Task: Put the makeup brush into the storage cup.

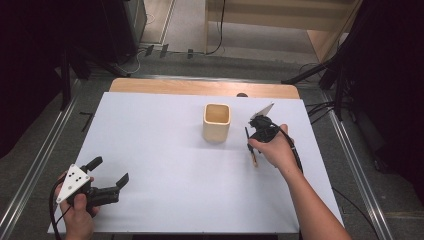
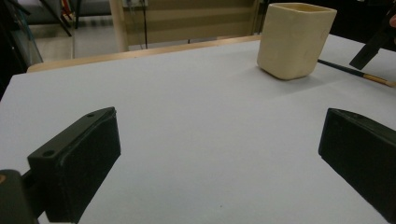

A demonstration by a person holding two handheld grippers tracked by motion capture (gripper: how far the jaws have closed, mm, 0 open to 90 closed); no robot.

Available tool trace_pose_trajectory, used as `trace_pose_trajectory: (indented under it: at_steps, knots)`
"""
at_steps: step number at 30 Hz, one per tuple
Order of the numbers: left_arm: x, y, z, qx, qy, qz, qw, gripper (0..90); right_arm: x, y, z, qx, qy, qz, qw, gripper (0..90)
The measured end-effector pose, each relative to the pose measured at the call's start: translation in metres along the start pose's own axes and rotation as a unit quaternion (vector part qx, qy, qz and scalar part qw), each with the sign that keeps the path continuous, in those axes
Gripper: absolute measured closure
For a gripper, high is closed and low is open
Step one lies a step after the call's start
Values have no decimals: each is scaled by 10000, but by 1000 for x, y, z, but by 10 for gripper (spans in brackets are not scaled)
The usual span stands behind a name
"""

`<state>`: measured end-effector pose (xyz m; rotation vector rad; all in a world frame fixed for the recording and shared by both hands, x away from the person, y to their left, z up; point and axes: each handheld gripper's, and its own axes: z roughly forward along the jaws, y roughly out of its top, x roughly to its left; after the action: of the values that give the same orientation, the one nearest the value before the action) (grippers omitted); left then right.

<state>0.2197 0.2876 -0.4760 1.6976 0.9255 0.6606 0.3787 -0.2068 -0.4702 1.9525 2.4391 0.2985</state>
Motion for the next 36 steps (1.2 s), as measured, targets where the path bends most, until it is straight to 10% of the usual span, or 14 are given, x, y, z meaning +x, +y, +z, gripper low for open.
trace_pose_trajectory:
  at_steps: [17,28,36]
  knots:
    - [0,0,0,11,-9,-2,10000,0,0,1,10,326,31,38,9995,727]
    - [-2,1,1,17,-26,-9,10000,0,8,-1,11,270,-418,-160,9986,844]
    - [-4,3,13,180,-95,-110,9997,0,-6,-12,10,-161,-2,27,9999,845]
